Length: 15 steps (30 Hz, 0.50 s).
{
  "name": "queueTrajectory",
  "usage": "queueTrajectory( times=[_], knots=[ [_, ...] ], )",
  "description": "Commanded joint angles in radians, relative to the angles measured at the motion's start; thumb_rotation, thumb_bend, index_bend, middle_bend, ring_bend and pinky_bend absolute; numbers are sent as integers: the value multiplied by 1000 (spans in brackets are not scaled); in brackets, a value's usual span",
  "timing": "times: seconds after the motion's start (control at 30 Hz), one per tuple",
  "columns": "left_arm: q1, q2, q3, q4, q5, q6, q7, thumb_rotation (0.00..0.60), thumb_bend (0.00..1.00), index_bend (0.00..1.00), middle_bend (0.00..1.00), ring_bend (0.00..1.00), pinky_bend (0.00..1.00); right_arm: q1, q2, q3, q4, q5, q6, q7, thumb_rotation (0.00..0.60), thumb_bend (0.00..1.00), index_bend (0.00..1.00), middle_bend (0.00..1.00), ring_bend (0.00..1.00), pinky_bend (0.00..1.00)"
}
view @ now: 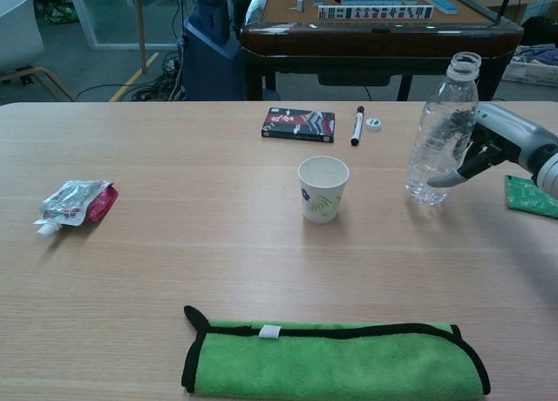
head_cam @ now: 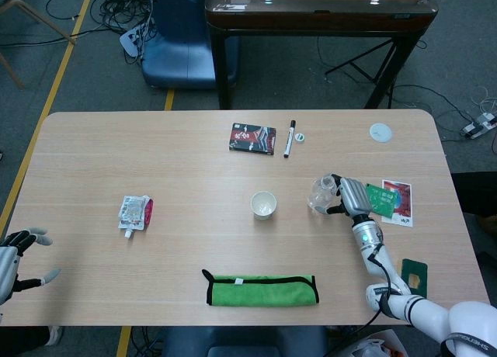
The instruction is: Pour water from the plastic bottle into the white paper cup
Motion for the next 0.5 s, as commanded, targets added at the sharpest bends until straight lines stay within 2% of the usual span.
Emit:
queueTrajectory(
  times=[0.03, 0.2, 0.3, 0.37, 0.5],
  knots=[
    [0, 0, 0, 0, 0, 0, 0, 600, 85, 427, 305, 285, 459, -3, -9, 1, 24, -9, -30, 28, 600, 45, 603, 565, 476, 520],
    [1, 0, 0, -1, -1, 1, 0, 600, 85, 427, 305, 285, 459, -2, -6, -5, 38, -22, -67, 57, 600, 0, 564, 485, 399, 520],
    [0, 0, 1, -1, 0, 1, 0, 600, 85, 427, 305, 285, 459, -2, 5, -11, 34, -35, -87, 73, 600, 0, 461, 400, 322, 514],
    [0, 1, 2, -1, 1, 0, 0, 600, 85, 427, 305, 285, 459, -2, 15, -13, 27, -42, -94, 79, 600, 0, 365, 336, 270, 476],
    [0, -1, 2, -1, 3, 0, 1, 600, 85, 427, 305, 285, 459, -8, 38, -14, 2, -51, -95, 79, 600, 0, 247, 243, 208, 417]
  ],
)
